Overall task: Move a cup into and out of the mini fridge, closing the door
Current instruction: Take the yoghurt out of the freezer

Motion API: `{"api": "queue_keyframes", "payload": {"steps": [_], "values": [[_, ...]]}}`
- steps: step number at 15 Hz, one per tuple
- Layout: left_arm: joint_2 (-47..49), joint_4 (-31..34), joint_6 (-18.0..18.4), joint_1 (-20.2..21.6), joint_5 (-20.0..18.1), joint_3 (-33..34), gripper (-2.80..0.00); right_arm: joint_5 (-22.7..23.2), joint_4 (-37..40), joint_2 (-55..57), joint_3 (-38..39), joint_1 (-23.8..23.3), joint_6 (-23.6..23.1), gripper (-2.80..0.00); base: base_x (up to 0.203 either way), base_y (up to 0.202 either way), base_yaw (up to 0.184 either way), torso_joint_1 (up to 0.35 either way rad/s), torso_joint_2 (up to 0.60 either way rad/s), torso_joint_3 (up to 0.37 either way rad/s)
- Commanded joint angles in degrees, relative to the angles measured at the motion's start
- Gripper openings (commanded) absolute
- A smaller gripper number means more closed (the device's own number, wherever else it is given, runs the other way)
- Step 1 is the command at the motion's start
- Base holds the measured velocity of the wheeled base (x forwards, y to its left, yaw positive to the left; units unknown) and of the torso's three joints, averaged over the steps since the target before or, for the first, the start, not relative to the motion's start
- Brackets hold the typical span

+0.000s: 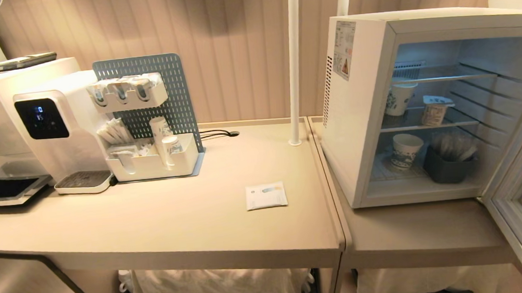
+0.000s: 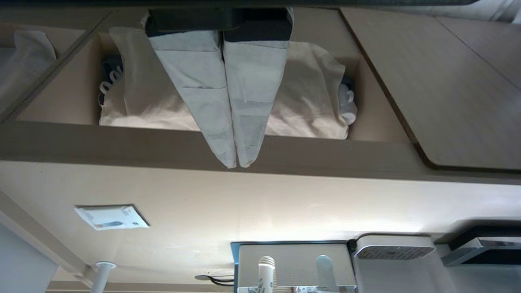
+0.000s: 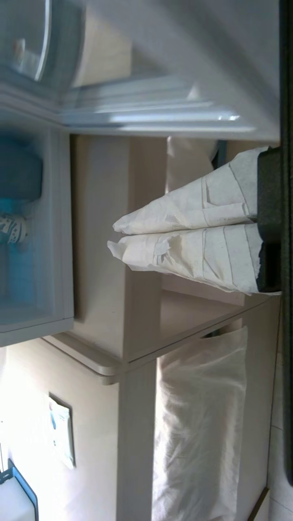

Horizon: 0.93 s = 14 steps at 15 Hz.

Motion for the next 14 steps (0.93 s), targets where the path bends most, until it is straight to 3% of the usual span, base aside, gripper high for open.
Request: {"api": "queue_keyframes", "payload": {"steps": [1,9,11,14], "values": [[0.0,-0.1,0.0,0.0,0.1,0.0,-2.80,0.0,0.0,0.1,0.0,0.0,0.0,-2.80,0.197,0.000,-0.002,-0.002,0.00,0.002],[0.0,-0.2,-0.1,0.0,0.1,0.0,-2.80,0.0,-0.1,0.0,0.0,0.0,0.0,-2.80,0.187,0.000,0.001,0.004,0.00,0.004],[0.0,-0.2,-0.2,0.0,0.1,0.0,-2.80,0.1,-0.4,-1.4,-0.9,0.0,0.1,-2.80,0.056,0.000,0.000,0.000,0.00,0.002],[0.0,-0.2,-0.3,0.0,0.1,0.0,-2.80,0.0,1.0,8.1,-13.6,0.0,3.4,-2.80,0.000,0.000,0.000,0.000,0.00,0.000]]}}
